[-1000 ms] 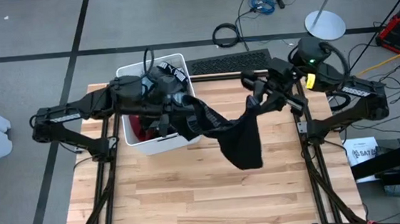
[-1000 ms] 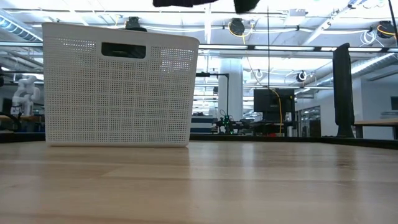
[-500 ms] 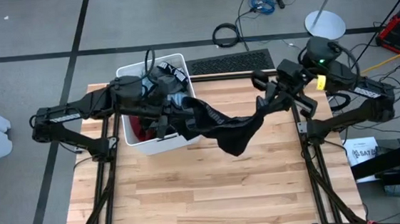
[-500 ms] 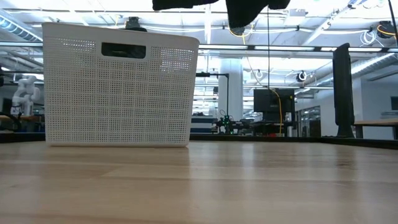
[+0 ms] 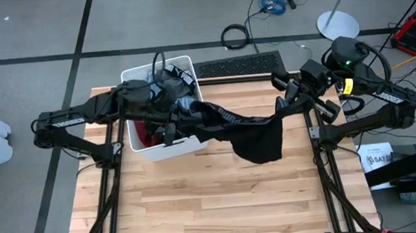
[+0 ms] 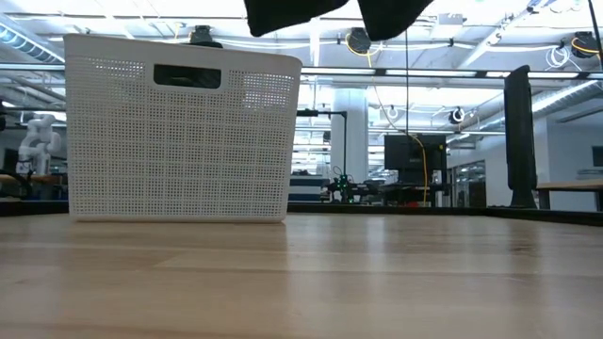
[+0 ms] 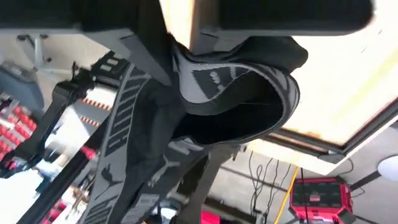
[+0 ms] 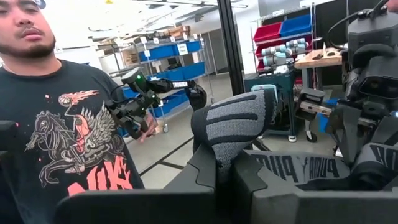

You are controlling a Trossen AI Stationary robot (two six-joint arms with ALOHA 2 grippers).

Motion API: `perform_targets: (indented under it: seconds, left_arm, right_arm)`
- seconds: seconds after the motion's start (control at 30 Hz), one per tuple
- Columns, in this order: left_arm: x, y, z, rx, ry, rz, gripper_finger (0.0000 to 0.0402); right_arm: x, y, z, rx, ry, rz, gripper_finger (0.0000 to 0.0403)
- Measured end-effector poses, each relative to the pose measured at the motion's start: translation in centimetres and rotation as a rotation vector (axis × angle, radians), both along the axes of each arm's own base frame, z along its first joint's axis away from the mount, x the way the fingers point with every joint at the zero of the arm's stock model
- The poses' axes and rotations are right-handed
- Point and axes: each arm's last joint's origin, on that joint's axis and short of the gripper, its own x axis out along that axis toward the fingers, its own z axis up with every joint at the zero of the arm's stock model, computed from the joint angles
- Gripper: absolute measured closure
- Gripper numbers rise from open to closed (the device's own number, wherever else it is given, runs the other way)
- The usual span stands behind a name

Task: Sort clothes
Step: Put the black shorts into the white laundry organizer

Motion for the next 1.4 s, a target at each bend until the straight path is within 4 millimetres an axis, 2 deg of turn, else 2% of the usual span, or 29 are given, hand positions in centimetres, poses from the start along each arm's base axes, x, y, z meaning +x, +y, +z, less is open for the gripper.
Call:
perform_targets:
  seconds: [0.13,0.2,0.33,0.5,0.6,0.73,0.87,1.0,1.07,1.27,1.4]
  left_arm:
    - [-0.1,-0.2,-0.6,0.017,0.062,-0.022,0.0294]
    - [-0.1,-0.2,-0.9,-0.029,0.098,-0.011,0.027]
    - [-0.3,0.0,-1.4,-0.044,0.153,0.0,0.0241]
    - [-0.1,-0.1,-1.2,0.005,0.115,-0.022,0.0236]
    - [0.6,-0.3,-0.8,0.08,0.045,-0.057,0.0236]
    - [2.6,-0.6,-0.7,0.103,-0.061,-0.122,0.0236]
    - [5.2,-1.1,-1.2,0.014,-0.133,-0.172,0.0236]
    - [7.5,-1.4,-2.4,-0.04,-0.14,-0.177,0.0236]
    - [8.3,-1.4,-2.3,-0.06,-0.199,-0.181,0.0236]
    - [8.9,0.0,-0.9,-0.038,-0.417,-0.097,0.0236]
    - [9.2,1.5,-2.7,-0.126,-0.563,0.01,0.0236]
  right_arm:
    - [0.0,0.0,-0.1,-0.004,0.005,0.0,0.0402]
    - [0.0,0.0,-0.1,-0.007,0.003,-0.001,0.0402]
    - [-0.1,0.0,0.0,-0.011,-0.003,0.0,0.0402]
    - [-0.2,0.1,0.0,0.004,0.009,0.006,0.0402]
    - [-0.2,0.1,0.0,0.004,0.007,0.007,0.0403]
    - [-0.5,0.1,0.1,0.018,0.012,0.01,0.0403]
    - [-1.2,0.3,0.3,0.019,-0.002,0.01,0.0403]
    - [-2.7,0.6,1.7,0.008,-0.119,0.008,0.0403]
    - [-3.5,0.8,2.4,0.005,-0.194,-0.002,0.0403]
    - [-5.5,1.2,3.3,0.028,-0.26,-0.031,0.0403]
    - [-5.9,1.2,3.5,0.058,-0.267,-0.059,0.0403]
